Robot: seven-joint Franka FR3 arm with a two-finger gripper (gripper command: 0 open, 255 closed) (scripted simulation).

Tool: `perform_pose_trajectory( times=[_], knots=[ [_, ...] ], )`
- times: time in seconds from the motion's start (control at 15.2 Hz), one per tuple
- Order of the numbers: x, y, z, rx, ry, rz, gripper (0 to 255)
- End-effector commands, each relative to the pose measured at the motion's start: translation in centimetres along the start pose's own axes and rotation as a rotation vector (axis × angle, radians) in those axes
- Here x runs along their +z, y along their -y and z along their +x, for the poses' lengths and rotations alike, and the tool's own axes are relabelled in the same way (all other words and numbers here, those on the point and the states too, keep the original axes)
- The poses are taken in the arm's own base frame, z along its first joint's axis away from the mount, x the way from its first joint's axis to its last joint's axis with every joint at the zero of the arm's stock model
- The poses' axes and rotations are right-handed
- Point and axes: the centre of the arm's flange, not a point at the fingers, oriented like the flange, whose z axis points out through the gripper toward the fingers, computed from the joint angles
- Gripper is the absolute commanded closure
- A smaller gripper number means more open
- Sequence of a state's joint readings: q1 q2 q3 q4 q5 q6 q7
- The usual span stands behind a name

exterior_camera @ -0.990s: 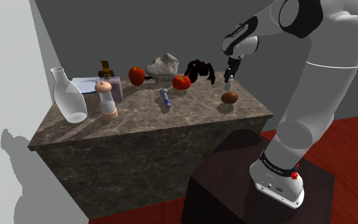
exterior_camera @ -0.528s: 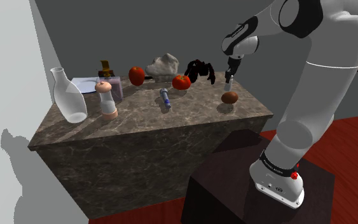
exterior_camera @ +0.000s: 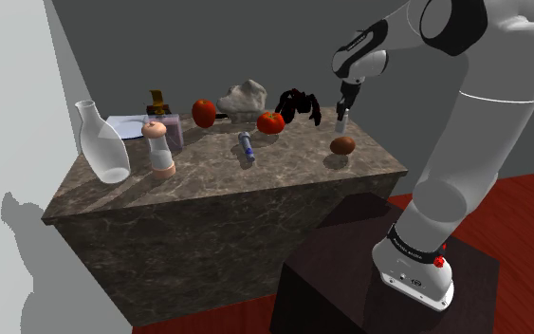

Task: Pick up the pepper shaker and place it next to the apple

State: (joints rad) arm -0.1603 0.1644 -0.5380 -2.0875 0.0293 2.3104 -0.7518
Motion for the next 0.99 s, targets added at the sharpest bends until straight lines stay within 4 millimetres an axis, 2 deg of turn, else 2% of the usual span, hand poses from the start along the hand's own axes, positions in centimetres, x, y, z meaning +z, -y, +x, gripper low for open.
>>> perform_pose_trajectory(
  times=[0.0,0.92],
  knots=[
    [-1.0,-0.1,-0.1,0.000,0.000,0.000,255],
    [-8.4,-0.9,0.1,0.000,0.000,0.000,255]
  ],
)
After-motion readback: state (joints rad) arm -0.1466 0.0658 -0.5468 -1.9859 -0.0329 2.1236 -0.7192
